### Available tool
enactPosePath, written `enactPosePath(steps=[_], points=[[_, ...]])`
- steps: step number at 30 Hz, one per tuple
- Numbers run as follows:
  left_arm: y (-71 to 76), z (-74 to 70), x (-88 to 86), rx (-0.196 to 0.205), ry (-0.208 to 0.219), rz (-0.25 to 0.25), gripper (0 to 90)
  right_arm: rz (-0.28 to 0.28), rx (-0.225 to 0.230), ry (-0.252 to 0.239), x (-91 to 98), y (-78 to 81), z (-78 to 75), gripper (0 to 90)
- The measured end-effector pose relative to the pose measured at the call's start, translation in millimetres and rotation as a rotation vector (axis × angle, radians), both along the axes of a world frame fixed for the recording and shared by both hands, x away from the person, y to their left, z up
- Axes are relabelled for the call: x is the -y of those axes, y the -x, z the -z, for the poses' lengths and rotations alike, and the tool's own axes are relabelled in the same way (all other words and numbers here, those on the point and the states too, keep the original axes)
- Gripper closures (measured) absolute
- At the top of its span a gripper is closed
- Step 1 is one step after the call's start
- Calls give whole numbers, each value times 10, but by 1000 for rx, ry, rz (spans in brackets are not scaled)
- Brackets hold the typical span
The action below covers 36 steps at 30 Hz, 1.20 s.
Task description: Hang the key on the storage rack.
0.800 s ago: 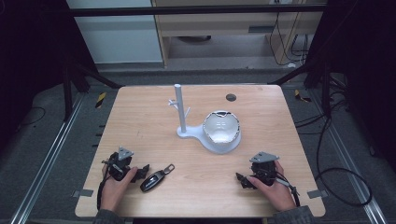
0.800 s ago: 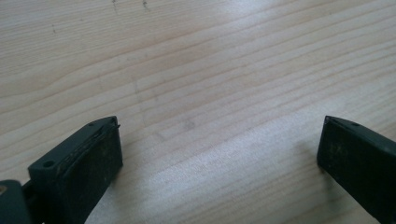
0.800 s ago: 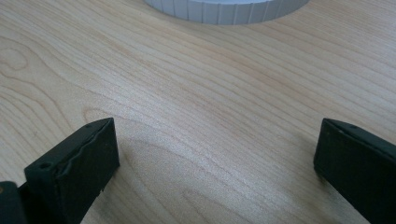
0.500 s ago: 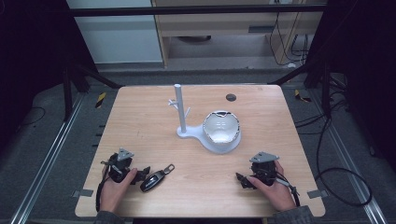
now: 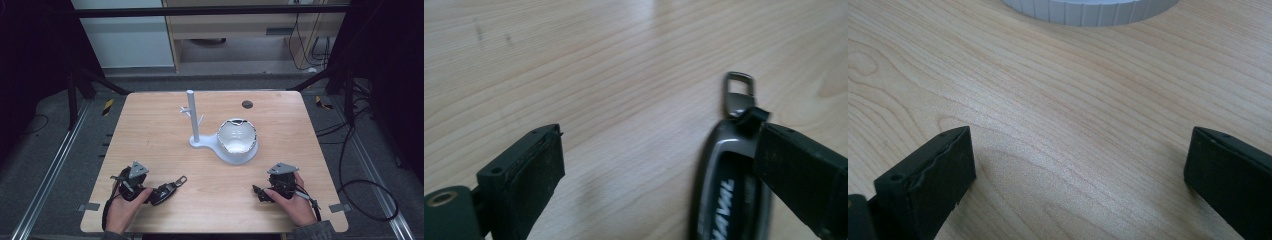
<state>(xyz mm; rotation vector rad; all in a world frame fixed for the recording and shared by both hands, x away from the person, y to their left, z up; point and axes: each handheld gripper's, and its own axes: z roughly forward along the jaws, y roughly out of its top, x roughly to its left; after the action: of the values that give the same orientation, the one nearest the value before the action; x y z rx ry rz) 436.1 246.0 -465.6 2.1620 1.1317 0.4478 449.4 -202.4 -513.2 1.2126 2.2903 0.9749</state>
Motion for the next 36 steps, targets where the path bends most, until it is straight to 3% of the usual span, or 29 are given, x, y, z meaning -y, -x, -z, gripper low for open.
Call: enactPosePath(steps=[1,2,4,9,14,16,28,36], points=[[-3,-77,77,-46,-70,19,100,-2,2,2,2,-1,0,4],[-3,-77,77,-46,-70,19,103,-2,2,2,2,-1,0,4],[-22,-146,149,-93,-136,52,100,-1,3,2,1,0,0,4],[-114,-255,266,-198,-192,109,82,-2,1,2,1,2,-1,4],[-163,-245,327,-241,-227,116,68,-3,3,4,1,1,-1,4],[-198,-225,371,-268,-260,127,62,-3,3,4,1,2,-1,4],[-275,-198,498,-321,-315,164,98,-4,1,3,0,5,-2,4],[-311,-53,551,-369,-344,190,177,-4,1,3,1,5,-2,4]])
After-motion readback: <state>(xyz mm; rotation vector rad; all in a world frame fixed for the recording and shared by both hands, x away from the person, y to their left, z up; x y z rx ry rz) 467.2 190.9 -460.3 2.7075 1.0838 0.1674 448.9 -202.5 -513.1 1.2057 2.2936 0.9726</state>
